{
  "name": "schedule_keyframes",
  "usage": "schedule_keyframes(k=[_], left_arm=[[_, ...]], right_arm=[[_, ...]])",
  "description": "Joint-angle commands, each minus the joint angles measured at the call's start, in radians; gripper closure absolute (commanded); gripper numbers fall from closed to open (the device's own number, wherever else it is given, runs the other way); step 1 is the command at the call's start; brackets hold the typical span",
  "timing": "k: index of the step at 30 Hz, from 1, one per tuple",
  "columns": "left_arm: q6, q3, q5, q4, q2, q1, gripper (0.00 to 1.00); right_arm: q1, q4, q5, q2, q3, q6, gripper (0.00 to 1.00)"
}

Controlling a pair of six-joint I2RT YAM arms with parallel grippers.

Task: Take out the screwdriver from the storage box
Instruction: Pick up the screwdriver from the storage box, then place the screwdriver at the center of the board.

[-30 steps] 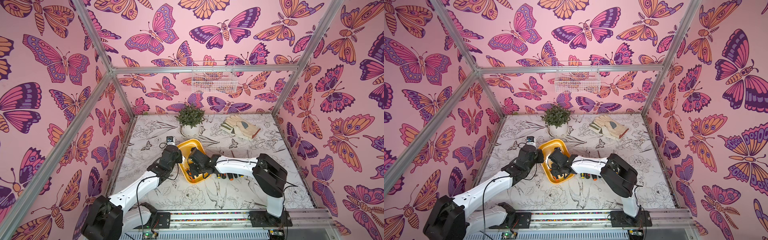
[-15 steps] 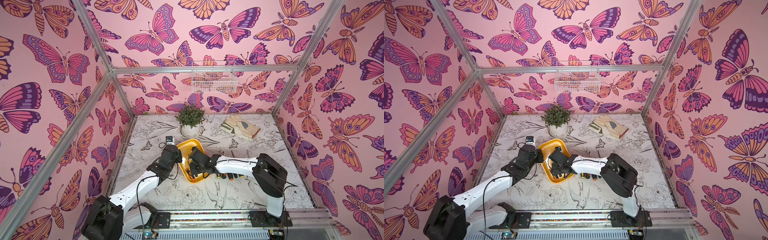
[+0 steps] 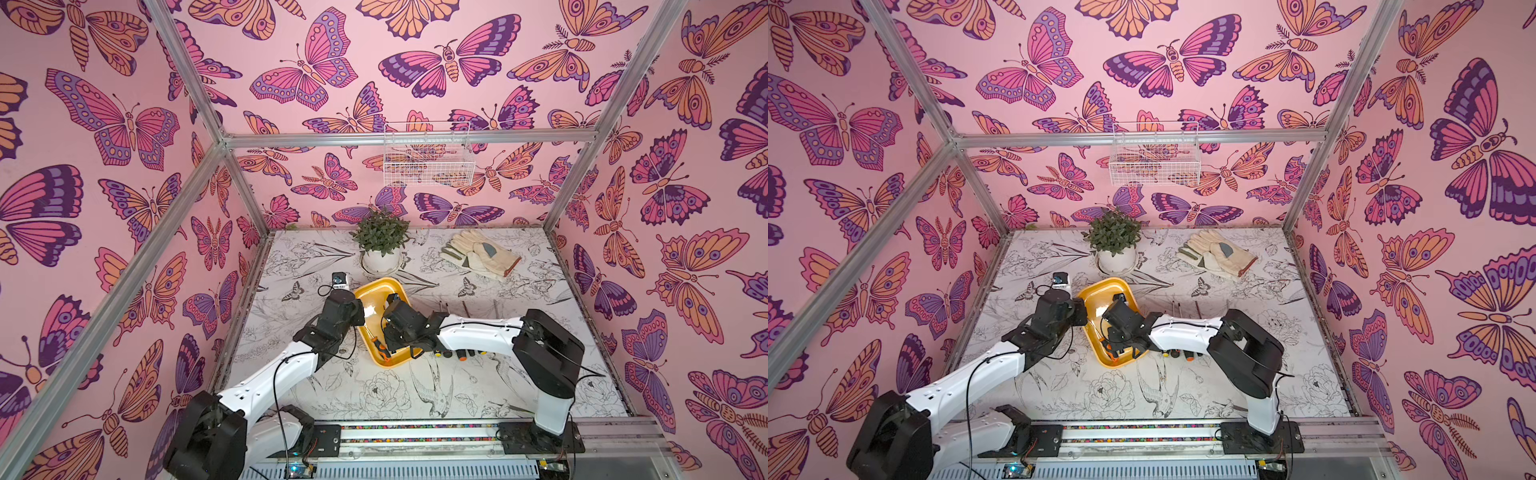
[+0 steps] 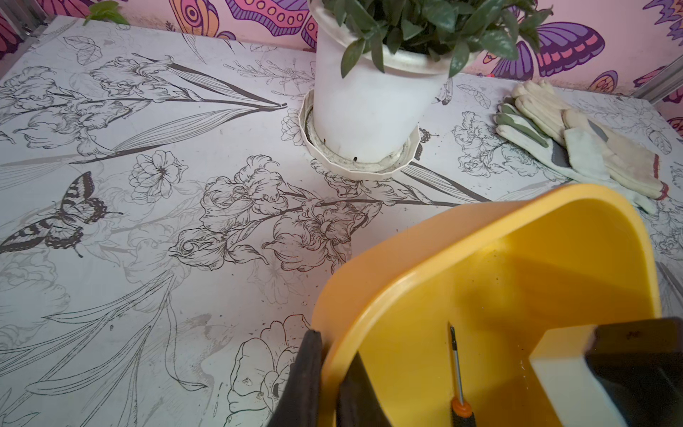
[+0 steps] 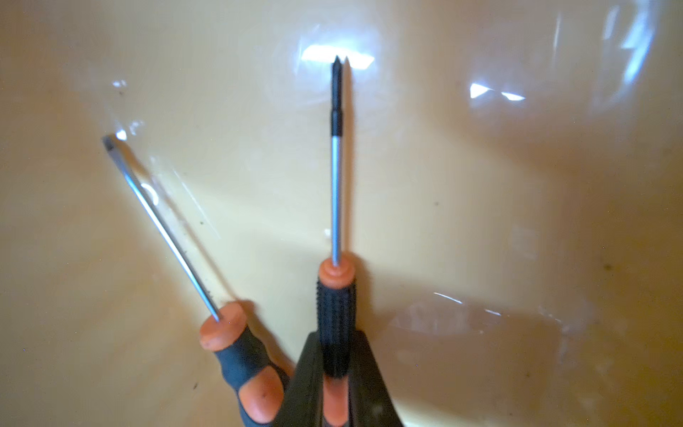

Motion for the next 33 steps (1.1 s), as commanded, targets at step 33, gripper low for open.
schedule_keyframes(k=[33], left_arm=[[-0.020, -0.013, 0.112, 0.008, 0.017, -0.007, 1.00]], right_arm=[[-0.036, -0.429, 0.176, -0.713, -0.168, -0.188, 1.00]])
